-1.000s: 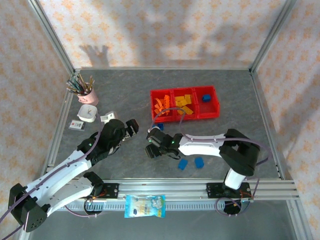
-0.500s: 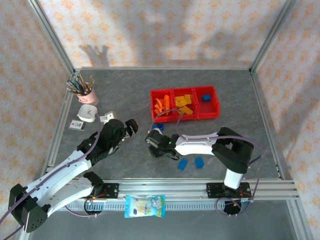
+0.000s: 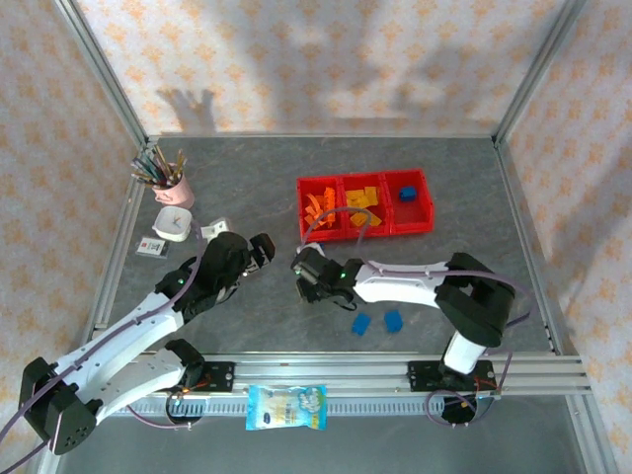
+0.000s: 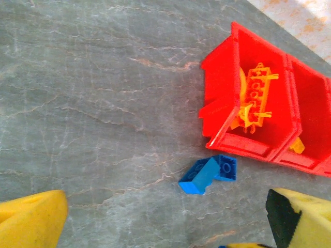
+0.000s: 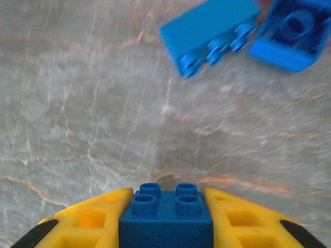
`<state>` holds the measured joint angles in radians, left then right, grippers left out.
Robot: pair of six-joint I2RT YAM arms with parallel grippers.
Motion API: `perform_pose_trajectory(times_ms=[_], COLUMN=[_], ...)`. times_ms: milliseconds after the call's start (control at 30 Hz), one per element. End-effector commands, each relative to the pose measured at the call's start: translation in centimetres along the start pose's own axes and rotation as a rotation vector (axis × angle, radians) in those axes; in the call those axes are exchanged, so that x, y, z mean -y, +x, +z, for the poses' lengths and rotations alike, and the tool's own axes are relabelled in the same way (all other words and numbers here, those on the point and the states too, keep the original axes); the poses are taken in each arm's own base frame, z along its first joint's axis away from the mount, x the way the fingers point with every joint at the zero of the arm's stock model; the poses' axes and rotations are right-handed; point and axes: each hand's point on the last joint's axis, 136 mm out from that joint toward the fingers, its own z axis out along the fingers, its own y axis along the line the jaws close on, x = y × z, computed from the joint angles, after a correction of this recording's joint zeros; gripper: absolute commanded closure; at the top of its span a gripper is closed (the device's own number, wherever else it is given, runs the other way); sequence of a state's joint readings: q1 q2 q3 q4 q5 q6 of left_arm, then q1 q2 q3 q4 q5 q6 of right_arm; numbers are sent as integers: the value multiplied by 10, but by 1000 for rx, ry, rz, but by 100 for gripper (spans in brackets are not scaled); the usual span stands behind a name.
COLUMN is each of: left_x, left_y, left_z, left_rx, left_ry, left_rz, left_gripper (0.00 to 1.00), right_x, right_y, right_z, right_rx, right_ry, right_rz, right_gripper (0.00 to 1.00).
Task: Sort the legos into containers by color
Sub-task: Pick up the lego from the bottom-center of the table, then place the lego in the container.
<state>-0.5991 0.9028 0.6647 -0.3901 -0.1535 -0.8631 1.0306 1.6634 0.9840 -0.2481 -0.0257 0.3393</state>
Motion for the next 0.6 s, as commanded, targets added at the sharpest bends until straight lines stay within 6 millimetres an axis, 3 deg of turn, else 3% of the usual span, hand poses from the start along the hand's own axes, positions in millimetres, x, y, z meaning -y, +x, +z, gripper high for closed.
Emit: perform_pose_trajectory(times_ms=[0, 333, 567], left_x=[25, 82, 115], left_y=[-17, -28, -25], left_z=[-4, 13, 34], left_rx=[27, -4, -41], left_ry=[78, 207, 260], left_rz=[-9, 31, 78], left_gripper=[1, 1, 1], right_x=[26, 171, 250], right_y=[-40, -104, -130], right_z=[-27, -71, -74], right_rx=[91, 255, 301], right_ry=[43, 267, 365], right_rz=[91, 335, 464], right_gripper=[77, 75, 74])
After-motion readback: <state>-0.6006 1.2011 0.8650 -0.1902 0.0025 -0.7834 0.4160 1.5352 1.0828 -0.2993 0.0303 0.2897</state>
